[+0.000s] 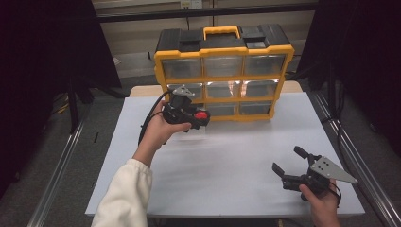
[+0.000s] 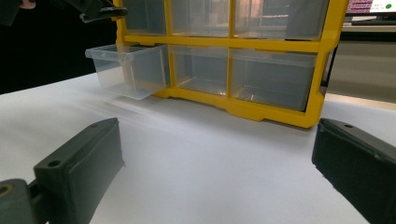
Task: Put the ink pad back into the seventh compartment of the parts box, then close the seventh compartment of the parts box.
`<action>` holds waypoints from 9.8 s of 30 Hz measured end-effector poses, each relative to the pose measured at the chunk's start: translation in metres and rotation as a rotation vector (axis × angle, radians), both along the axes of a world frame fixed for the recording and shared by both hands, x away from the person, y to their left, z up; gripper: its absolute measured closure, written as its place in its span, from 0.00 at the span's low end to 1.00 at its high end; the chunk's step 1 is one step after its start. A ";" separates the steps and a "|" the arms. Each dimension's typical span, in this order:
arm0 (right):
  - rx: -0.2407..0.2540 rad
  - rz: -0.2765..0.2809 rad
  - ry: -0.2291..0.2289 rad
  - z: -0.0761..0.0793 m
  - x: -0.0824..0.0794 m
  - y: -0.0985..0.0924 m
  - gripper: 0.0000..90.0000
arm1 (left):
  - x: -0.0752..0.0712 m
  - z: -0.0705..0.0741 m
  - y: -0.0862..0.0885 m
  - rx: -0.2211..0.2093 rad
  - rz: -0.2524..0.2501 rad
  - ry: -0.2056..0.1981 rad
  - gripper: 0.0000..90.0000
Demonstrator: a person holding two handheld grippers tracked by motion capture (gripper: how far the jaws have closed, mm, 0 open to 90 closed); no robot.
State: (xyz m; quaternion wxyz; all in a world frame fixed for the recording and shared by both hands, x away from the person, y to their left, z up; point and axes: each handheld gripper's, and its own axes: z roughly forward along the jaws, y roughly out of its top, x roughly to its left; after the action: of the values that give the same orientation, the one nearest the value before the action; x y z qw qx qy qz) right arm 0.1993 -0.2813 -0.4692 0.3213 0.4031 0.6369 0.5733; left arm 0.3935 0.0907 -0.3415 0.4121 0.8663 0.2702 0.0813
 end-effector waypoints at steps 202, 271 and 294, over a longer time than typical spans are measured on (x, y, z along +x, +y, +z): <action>-0.009 0.019 0.002 -0.001 0.002 0.003 0.02 | -0.008 -0.041 0.038 -0.091 0.236 -0.035 0.25; -0.002 0.011 -0.005 0.001 0.001 0.001 0.02 | -0.026 -0.064 0.036 -0.139 0.273 -0.013 1.00; -0.004 0.018 -0.008 0.001 0.000 0.000 0.02 | -0.021 -0.069 0.036 -0.149 0.316 -0.010 1.00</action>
State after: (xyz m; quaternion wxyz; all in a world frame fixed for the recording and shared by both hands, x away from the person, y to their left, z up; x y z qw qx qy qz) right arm 0.1998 -0.2816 -0.4677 0.3198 0.3942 0.6404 0.5764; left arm 0.3724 0.1266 -0.4109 0.4587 0.7796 0.4064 0.1289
